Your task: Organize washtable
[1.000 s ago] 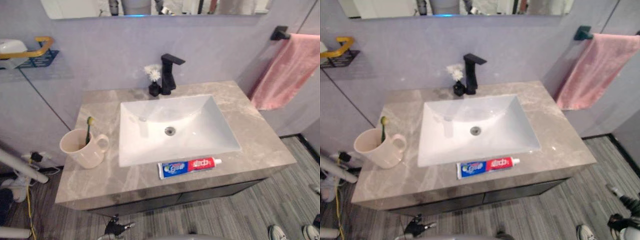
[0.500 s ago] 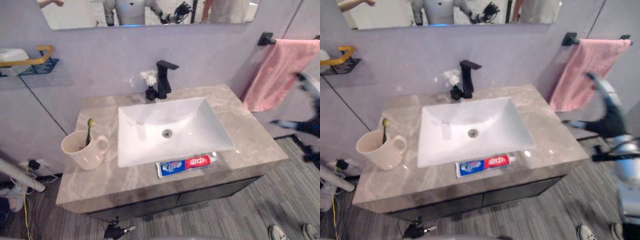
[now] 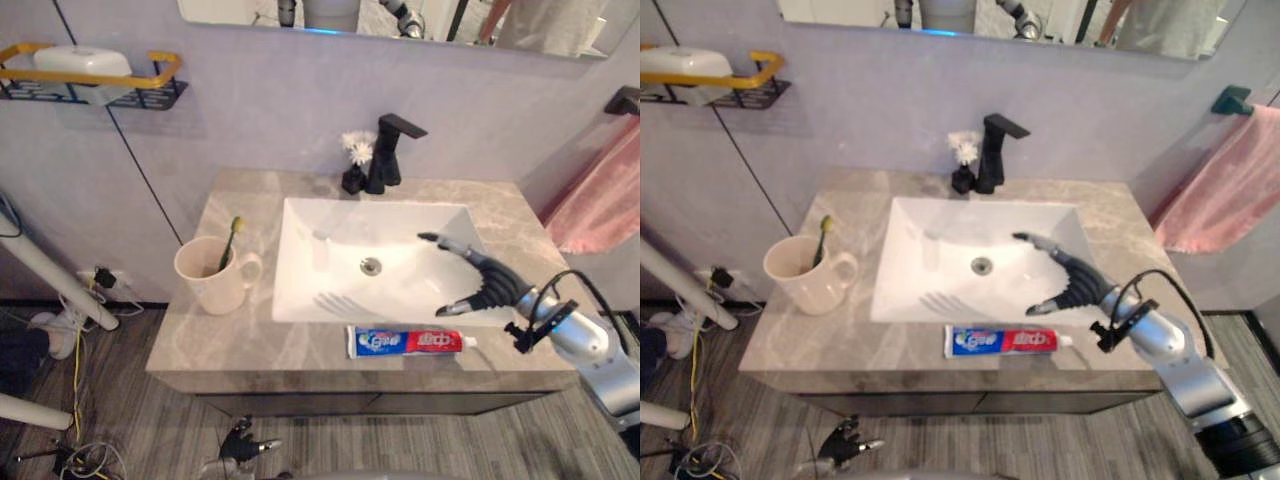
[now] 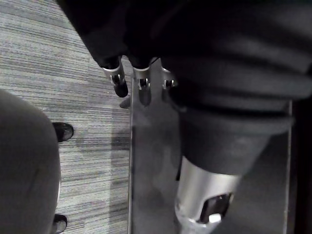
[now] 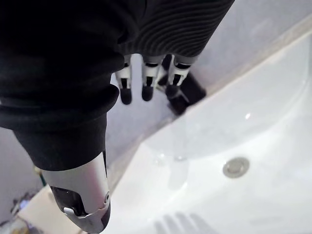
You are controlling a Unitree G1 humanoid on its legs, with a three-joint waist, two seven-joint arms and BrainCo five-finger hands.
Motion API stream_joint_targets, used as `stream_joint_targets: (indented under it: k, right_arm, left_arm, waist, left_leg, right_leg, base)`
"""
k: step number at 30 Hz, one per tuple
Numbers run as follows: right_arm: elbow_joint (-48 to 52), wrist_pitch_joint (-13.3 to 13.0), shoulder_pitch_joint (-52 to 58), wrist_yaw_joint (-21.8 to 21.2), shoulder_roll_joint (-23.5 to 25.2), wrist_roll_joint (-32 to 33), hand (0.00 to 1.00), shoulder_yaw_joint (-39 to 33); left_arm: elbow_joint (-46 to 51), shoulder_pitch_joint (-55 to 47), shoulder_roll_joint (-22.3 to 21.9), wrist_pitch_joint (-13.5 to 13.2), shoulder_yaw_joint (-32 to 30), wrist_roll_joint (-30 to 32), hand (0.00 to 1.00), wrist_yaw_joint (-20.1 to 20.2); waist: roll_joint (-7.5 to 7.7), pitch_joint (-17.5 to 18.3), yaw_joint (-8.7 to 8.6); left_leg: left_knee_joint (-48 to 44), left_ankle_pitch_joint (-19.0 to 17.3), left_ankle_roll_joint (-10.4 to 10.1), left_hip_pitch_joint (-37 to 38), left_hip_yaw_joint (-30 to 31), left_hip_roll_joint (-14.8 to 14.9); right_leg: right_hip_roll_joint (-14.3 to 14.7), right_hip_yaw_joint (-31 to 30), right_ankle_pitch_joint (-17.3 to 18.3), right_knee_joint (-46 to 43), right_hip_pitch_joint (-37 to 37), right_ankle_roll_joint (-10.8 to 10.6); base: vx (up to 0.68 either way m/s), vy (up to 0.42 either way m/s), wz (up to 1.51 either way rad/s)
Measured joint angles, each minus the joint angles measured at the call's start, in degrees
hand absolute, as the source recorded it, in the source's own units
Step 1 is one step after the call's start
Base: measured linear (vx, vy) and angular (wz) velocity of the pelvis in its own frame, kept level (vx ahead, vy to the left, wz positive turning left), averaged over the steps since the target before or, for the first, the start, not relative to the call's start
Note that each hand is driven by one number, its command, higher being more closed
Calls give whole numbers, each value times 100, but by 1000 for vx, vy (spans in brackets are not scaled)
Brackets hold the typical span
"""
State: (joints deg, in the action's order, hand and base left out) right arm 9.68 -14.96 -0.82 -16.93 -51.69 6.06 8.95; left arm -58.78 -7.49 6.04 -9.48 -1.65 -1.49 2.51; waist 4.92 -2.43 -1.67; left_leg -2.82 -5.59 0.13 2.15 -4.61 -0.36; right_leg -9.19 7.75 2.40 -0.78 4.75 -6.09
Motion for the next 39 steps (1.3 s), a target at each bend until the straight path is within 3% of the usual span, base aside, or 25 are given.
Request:
stream_joint_targets:
  k: [10, 18, 24, 25, 30, 39]
  right_arm:
    - [1, 176, 14, -467, -208, -314, 0, 506]
    - [3, 173, 265, -434, -266, -1311, 0, 518]
    - [1, 166, 331, -181, -177, -2030, 0, 515]
    - [-1, 164, 350, -162, -108, -2071, 100, 515]
    - [0, 148, 375, 78, 139, -2486, 100, 446]
    - [11, 23, 523, 199, 414, -2593, 100, 240]
  left_arm:
    - [-87, 216, 29, 8, 153, 6, 0, 120]
    - [-149, 255, 35, 13, 211, 3, 0, 121]
    - [-151, 256, 49, 15, 225, 3, 0, 121]
    - [-151, 255, 50, 15, 227, 3, 0, 121]
    - [-152, 277, 91, 19, 369, 4, 0, 128]
    - [-175, 277, 111, 24, 374, 3, 0, 132]
  waist:
    - [-31, -256, 86]
    - [-43, -250, 90]
    - [-26, -239, 85]
    - [-24, -238, 85]
    - [-5, -225, 93]
    - [35, -187, 92]
  left_leg:
    - [102, 242, -79, -88, 135, -50]
    - [263, 387, -91, -66, 213, -46]
    - [266, 390, -87, -63, 226, -55]
    - [265, 390, -87, -62, 241, -54]
    - [258, 390, -87, -60, 297, -55]
    - [256, 390, -87, -60, 300, -62]
  right_leg:
    - [1, 126, 31, 84, -63, -40]
    - [13, 174, 34, 48, -97, -43]
    - [11, 183, 33, 79, -77, -44]
    - [14, 201, 33, 83, -67, -44]
    - [14, 272, 33, 88, -27, -44]
    - [7, 272, 34, 86, -27, -43]
  base:
    - [-87, -29, 5]
    - [-49, -20, 4]
    - [2, -2, 1]
    - [12, -14, 6]
    - [-3, -8, 6]
    - [0, 0, 0]
